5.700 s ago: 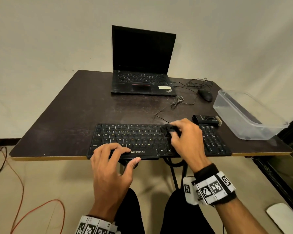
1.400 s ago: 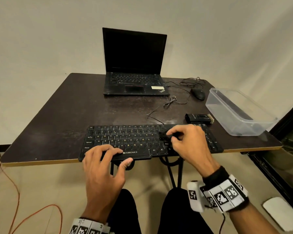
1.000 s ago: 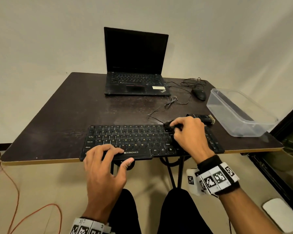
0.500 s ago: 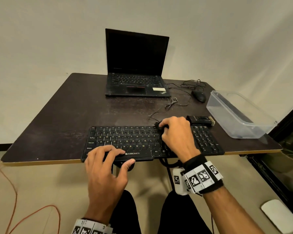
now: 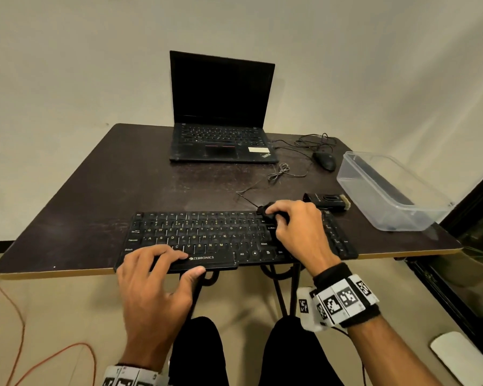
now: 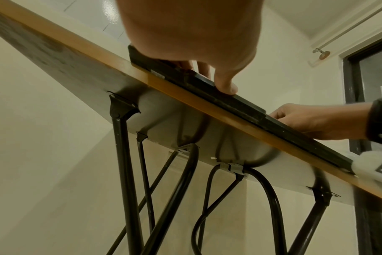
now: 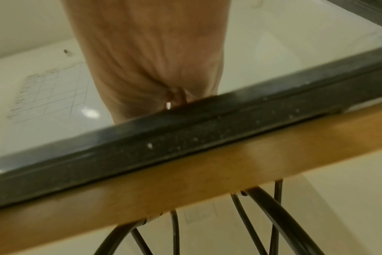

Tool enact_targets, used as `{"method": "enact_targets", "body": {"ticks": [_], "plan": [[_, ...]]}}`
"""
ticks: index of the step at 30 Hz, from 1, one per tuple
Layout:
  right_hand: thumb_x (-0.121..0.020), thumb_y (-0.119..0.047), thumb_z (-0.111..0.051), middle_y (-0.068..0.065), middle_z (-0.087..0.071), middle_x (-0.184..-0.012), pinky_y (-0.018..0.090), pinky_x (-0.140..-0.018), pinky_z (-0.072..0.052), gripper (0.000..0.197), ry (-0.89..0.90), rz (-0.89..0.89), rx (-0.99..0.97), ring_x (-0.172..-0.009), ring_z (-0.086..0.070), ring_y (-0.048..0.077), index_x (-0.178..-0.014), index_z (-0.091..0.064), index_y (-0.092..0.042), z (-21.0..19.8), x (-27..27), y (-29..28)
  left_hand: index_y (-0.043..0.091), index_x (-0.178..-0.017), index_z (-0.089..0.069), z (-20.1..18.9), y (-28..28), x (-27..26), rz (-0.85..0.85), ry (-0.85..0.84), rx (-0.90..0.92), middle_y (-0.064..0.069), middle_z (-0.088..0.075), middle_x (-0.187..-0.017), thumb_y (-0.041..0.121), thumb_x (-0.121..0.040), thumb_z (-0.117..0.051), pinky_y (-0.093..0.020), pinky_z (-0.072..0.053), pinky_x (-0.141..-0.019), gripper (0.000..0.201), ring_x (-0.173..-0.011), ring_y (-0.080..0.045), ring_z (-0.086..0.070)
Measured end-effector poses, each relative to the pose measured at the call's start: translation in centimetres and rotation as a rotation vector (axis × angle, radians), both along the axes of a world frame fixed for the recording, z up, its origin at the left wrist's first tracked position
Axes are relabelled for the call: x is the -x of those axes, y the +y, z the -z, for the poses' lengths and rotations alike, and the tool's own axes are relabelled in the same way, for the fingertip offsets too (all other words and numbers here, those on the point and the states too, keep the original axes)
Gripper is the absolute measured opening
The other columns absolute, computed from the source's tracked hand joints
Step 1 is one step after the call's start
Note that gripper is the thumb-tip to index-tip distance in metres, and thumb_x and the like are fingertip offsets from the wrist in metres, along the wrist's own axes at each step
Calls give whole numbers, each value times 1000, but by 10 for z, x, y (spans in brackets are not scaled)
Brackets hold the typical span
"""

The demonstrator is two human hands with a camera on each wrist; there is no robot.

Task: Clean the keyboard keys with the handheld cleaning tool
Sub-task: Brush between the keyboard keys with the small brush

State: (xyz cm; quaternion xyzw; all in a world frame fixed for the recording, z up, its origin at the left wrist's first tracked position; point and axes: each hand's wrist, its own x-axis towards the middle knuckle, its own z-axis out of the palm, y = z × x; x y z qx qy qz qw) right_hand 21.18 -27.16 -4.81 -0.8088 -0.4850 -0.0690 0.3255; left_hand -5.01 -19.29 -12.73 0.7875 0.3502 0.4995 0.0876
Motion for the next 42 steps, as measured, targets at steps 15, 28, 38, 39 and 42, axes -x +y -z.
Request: {"method": "enact_targets", "body": {"ticks": [15, 28, 38, 39, 42], "plan": [[-90, 0, -65, 2, -82, -107, 35, -98, -55, 35, -47, 148, 87, -107, -74, 25, -107, -85, -22, 0, -36, -14, 22, -115, -80, 7, -20, -20, 50, 104, 4, 0, -64, -122, 45, -88, -71, -47, -34, -108, 36, -117, -29, -59], [-89, 2, -62, -3, -78, -101, 35, -87, -56, 38, -126, -67, 123, -94, -66, 21, -105, -84, -25, 13, -3, 10, 21, -112, -82, 7, -20, -22, 21, 63, -16, -3, -66, -120, 47, -88, -68, -54, -39, -104, 38, -115, -27, -57], [-88, 0, -62, -5, -80, -108, 34, -93, -56, 37, -119, -42, 128, -97, -70, 21, -100, -85, -26, 7, -16, -7, 22, -112, -82, 9, -19, -22, 41, 45, -34, -2, -66, -119, 46, -89, -68, -48, -37, -105, 36, -116, -24, -56], [-88, 2, -63, -6, -81, -107, 35, -95, -57, 36, -90, -38, 113, -98, -72, 21, -98, -85, -25, 4, -20, -9, 22, -112, -82, 10, -19, -22, 44, 41, -30, -2, -66, -119, 46, -89, -68, -49, -37, -105, 36, -116, -24, -56], [-88, 4, -63, -3, -83, -103, 36, -98, -56, 37, -39, 65, 78, -102, -75, 23, -98, -86, -23, -5, -36, -15, 22, -109, -82, 11, -18, -23, 42, 34, -31, -1, -66, -120, 47, -88, -68, -54, -39, -105, 35, -117, -25, -56]]}}
